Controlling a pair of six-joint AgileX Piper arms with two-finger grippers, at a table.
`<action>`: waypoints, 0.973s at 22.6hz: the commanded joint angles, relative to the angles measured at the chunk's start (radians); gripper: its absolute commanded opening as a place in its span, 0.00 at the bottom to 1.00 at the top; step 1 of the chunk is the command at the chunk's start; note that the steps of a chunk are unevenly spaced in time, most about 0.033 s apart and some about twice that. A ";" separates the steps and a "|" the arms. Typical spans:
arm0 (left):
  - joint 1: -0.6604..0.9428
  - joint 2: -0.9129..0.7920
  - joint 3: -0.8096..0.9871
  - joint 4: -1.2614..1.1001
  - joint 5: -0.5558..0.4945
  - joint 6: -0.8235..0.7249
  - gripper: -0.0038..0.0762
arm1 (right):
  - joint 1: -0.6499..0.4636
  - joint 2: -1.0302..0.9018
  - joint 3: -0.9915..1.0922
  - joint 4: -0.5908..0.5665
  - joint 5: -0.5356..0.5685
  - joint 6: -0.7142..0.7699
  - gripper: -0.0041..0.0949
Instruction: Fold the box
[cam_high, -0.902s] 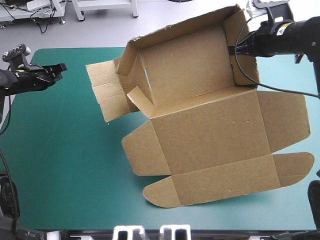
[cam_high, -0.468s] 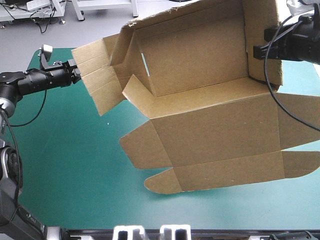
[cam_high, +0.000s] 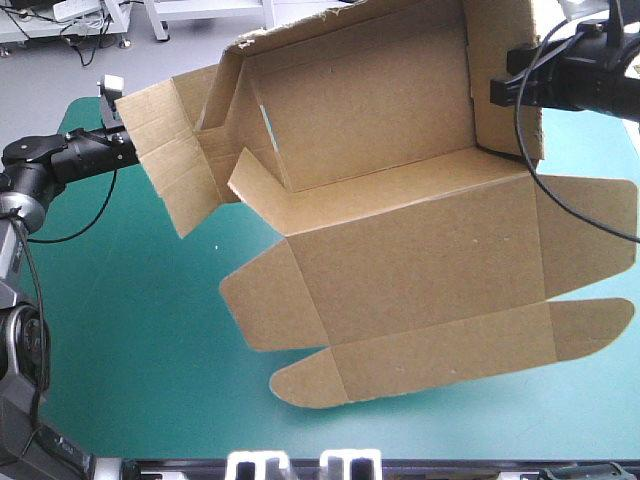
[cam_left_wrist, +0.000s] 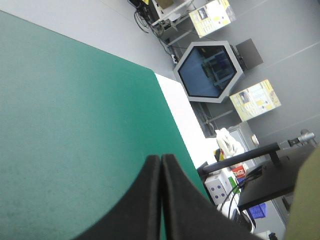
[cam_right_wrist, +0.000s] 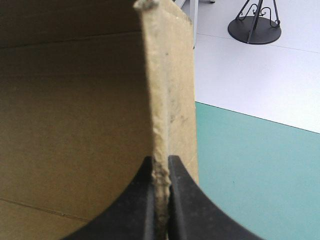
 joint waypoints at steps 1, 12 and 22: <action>-0.031 -0.102 -0.033 -0.088 0.114 -0.014 0.04 | -0.006 0.006 -0.028 0.054 -0.131 0.007 0.02; -0.071 -0.246 -0.033 -0.034 0.110 -0.048 0.03 | -0.006 0.064 -0.028 0.077 -0.187 0.003 0.02; -0.179 -0.278 -0.033 -0.047 0.084 -0.054 0.03 | -0.005 0.115 -0.026 0.112 -0.189 -0.002 0.02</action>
